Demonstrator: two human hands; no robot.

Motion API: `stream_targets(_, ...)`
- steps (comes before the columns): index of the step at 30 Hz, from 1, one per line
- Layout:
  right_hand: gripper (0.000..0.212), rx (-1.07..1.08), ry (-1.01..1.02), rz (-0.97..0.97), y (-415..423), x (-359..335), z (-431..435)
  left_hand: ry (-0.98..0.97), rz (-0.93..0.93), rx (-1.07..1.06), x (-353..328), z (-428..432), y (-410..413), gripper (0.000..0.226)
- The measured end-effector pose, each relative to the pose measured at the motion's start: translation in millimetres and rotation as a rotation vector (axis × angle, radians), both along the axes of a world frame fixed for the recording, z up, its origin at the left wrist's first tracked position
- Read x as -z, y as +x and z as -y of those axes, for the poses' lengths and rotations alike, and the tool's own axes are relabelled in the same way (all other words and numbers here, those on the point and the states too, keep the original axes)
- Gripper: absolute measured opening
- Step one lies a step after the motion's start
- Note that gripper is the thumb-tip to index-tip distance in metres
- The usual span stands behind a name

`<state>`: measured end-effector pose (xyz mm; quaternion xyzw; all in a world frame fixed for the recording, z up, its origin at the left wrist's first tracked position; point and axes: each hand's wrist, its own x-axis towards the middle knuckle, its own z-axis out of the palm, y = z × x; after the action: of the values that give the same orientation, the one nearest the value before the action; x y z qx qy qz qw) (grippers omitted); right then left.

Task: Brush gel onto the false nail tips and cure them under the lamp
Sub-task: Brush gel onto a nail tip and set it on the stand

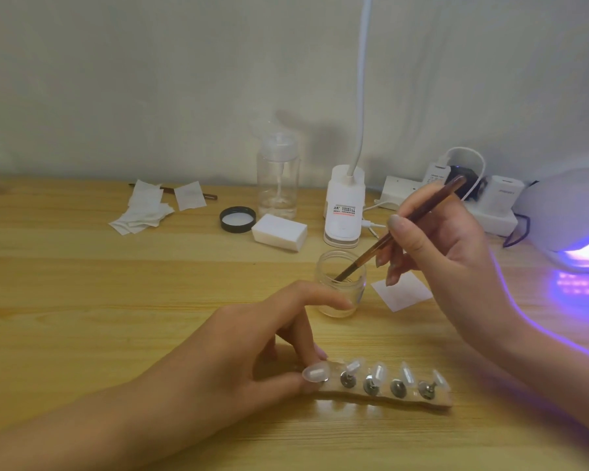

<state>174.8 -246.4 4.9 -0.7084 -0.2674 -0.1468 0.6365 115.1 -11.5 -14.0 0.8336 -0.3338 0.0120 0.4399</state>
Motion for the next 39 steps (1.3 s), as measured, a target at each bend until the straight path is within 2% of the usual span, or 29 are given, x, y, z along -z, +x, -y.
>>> stream_targets(5, 0.009, -0.01, -0.017, -0.013, -1.1, 3.0, -1.4, 0.025, -0.018, -0.021, -3.4, -1.4, -5.8, 0.053)
stream_targets(14, 0.009, -0.016, 0.066, -0.105, 0.5, 5.2, 0.4, 0.103, 0.077, -0.104, -8.0, -7.5, -3.1, 0.065)
stream_targets(18, 0.004, 0.003, 0.133, -0.11, 2.7, 7.3, 2.5, -0.015, 0.047, -0.139, -5.2, -6.4, -5.3, 0.059)
stream_targets(21, 0.005, -0.001, 0.076, -0.066, 2.2, 7.9, 1.5, -0.085, -0.046, -0.102, -2.1, -0.5, -8.8, 0.053)
stream_targets(27, 0.012, -0.007, 0.016, -0.057, 0.2, 9.8, -1.9, -0.078, -0.157, -0.051, 0.0, 1.6, -7.5, 0.062)
stream_targets(31, 0.014, -0.008, 0.078, -0.118, 1.3, 10.6, -0.9, -0.019, -0.122, -0.079, -2.0, 1.4, -4.9, 0.064)
stream_targets(39, 0.027, 0.064, 0.264, -0.214, 5.9, 12.8, 4.1, -0.042, -0.1, -0.169, -3.7, -6.5, 4.6, 0.07)
